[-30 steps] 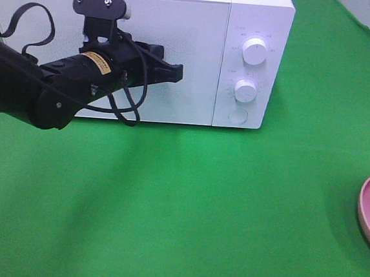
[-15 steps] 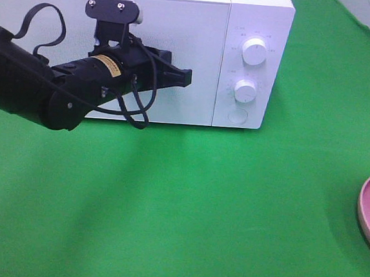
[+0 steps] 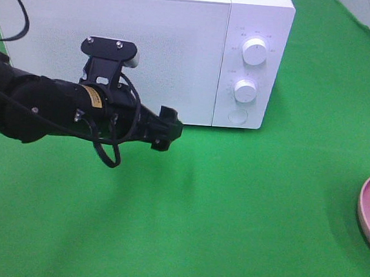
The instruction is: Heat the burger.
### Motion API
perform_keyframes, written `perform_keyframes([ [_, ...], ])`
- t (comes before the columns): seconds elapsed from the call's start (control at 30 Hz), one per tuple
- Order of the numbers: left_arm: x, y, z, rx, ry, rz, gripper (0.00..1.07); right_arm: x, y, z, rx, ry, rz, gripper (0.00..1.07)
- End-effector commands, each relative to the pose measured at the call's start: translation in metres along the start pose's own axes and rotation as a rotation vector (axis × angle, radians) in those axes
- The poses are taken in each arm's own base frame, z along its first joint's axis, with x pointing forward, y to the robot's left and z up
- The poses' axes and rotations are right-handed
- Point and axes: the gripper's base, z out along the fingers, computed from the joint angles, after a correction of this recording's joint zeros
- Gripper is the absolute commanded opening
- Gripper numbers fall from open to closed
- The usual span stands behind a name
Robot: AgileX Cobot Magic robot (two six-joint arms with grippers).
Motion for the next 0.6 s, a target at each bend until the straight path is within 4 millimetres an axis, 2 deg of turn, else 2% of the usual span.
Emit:
perform_keyframes([
  [0.03, 0.005, -0.002, -0.013, 0.004, 0.124, -0.004, 1.0, 0.002, 0.0, -0.004, 0.006, -0.032, 0.013, 0.76],
  [0.1, 0.007, -0.003, -0.033, 0.013, 0.253, 0.043, 1.0, 0.002, 0.0, -0.004, 0.006, -0.032, 0.013, 0.76],
  [0.2, 0.006, -0.003, -0.044, 0.011, 0.303, 0.094, 1.0, 0.002, 0.0, -0.004, 0.006, -0.032, 0.013, 0.76],
  [0.23, 0.006, -0.002, -0.057, -0.001, 0.35, 0.164, 1.0, 0.002, 0.0, -0.004, 0.006, -0.032, 0.013, 0.76],
  [0.27, 0.006, -0.002, -0.057, -0.001, 0.35, 0.164, 1.0, 0.002, 0.0, -0.004, 0.006, -0.032, 0.013, 0.76],
  [0.33, 0.002, 0.003, -0.077, -0.034, 0.399, 0.27, 1.0, 0.002, 0.0, -0.004, 0.006, -0.032, 0.013, 0.76],
  [0.37, 0.002, 0.003, -0.077, -0.034, 0.399, 0.27, 1.0, 0.002, 0.0, -0.004, 0.006, -0.032, 0.013, 0.76],
  [0.4, -0.001, 0.004, -0.09, -0.052, 0.411, 0.308, 1.0, 0.002, 0.0, -0.004, 0.006, -0.032, 0.013, 0.76],
  [0.43, -0.001, 0.004, -0.09, -0.052, 0.411, 0.308, 1.0, 0.002, 0.0, -0.004, 0.006, -0.032, 0.013, 0.76],
  [0.47, -0.004, 0.006, -0.104, -0.067, 0.422, 0.325, 1.0, 0.002, 0.0, -0.004, 0.006, -0.032, 0.013, 0.76],
  [0.5, -0.004, 0.006, -0.104, -0.067, 0.422, 0.325, 1.0, 0.002, 0.0, -0.004, 0.006, -0.032, 0.013, 0.76],
  [0.53, -0.006, 0.007, -0.12, -0.08, 0.436, 0.323, 1.0, 0.002, 0.0, -0.004, 0.006, -0.032, 0.013, 0.76],
  [0.6, -0.008, 0.007, -0.128, -0.084, 0.438, 0.315, 1.0, 0.002, 0.0, -0.004, 0.006, -0.032, 0.013, 0.76],
])
